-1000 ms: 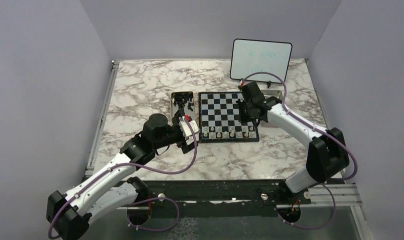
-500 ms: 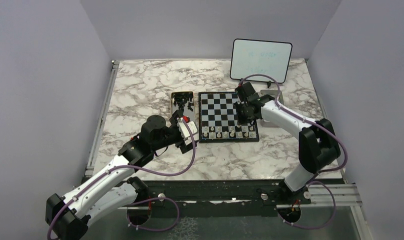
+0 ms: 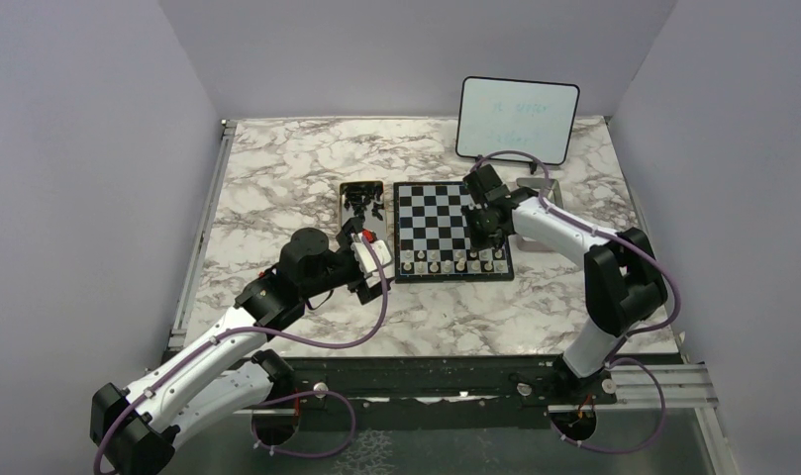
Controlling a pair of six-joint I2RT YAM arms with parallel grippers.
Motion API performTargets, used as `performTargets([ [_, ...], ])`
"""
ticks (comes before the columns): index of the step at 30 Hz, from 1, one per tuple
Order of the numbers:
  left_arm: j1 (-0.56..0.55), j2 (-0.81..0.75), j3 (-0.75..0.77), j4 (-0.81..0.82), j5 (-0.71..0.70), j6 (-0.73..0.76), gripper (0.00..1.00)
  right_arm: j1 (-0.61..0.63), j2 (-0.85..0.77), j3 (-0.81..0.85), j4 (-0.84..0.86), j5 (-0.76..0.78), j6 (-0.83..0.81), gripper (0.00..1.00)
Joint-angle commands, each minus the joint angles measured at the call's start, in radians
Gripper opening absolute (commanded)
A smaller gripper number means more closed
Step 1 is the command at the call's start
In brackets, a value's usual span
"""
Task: Set up the chess pieces on the board
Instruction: Place the chess piece on the chessboard.
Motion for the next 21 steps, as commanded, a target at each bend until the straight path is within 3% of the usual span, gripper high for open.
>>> performTargets([
  [1,-0.002,-0.007,-0.011,0.027,-0.007,0.013,0.99,-0.003,0.020,0.035,-0.011,-0.019,-0.008,0.08],
  [21,-0.002,-0.005,-0.010,0.027,-0.001,0.014,0.99,-0.004,0.063,0.047,-0.011,-0.014,-0.011,0.11],
])
